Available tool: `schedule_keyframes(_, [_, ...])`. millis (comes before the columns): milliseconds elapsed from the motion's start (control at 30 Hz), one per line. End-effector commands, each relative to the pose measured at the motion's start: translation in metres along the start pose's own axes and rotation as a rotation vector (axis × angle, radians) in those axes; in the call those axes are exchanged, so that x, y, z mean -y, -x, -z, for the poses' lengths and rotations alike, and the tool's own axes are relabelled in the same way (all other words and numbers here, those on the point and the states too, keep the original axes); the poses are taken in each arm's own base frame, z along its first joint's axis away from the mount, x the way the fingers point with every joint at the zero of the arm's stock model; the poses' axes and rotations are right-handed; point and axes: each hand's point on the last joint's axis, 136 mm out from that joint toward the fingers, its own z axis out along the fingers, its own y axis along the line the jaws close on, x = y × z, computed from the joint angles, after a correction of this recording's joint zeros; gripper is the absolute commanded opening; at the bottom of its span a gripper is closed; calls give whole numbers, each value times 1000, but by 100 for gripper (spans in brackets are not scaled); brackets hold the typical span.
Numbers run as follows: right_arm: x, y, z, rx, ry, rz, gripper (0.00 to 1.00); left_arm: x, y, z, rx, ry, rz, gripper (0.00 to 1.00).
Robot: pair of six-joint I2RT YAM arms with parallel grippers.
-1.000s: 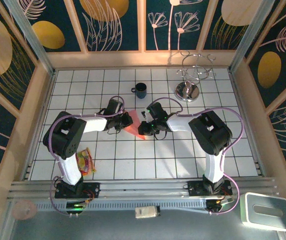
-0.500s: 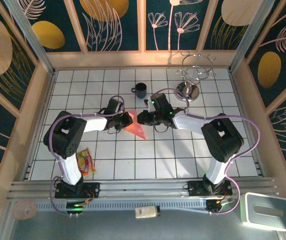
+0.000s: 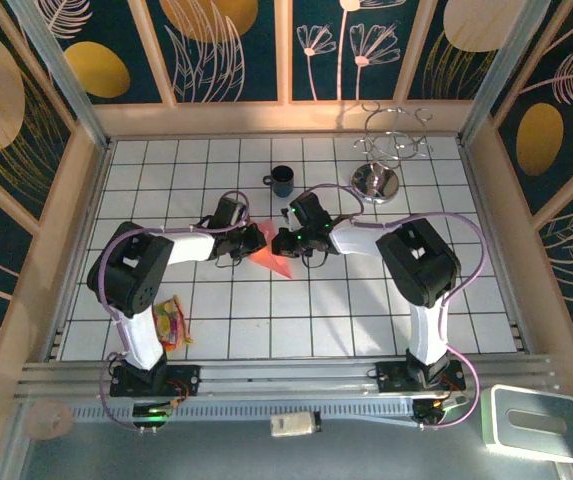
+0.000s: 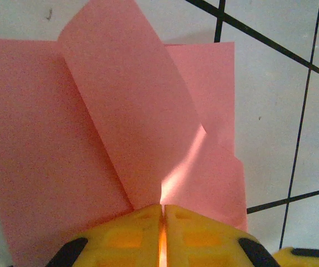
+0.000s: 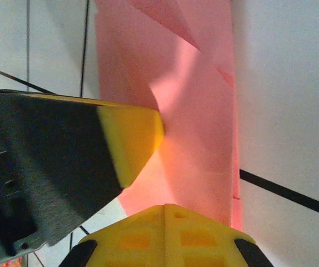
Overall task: Fold a paper plane with a square sheet of paper (pick it up from the middle)
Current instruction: Fourth fold the wing at the center of the table.
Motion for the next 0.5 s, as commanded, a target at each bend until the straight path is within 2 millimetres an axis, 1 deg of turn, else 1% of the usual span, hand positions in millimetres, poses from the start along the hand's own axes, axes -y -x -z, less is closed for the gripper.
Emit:
schedule_keyframes(0, [-1, -1, -7, -26, 0, 9, 5, -29, -9, -6, -40, 105, 15, 11])
schedule_keyframes(133, [6, -9, -12, -58, -12, 7, 5, -23, -6, -4, -36, 97, 10, 11])
schedule_keyframes(233, [14, -15, -15, -77, -29, 4, 4, -14, 0, 1, -24, 77, -1, 11])
schedule_keyframes(300, [18, -19, -18, -88, -41, 2, 5, -1, 6, 7, -10, 40, -21, 12])
schedule_keyframes(367, [23, -21, -20, -94, -57, -3, 4, 17, 12, 14, 6, -22, -44, 13])
schedule_keyframes(467, [28, -23, -21, -101, -78, -6, 4, 38, 15, 23, 18, -114, -71, 15])
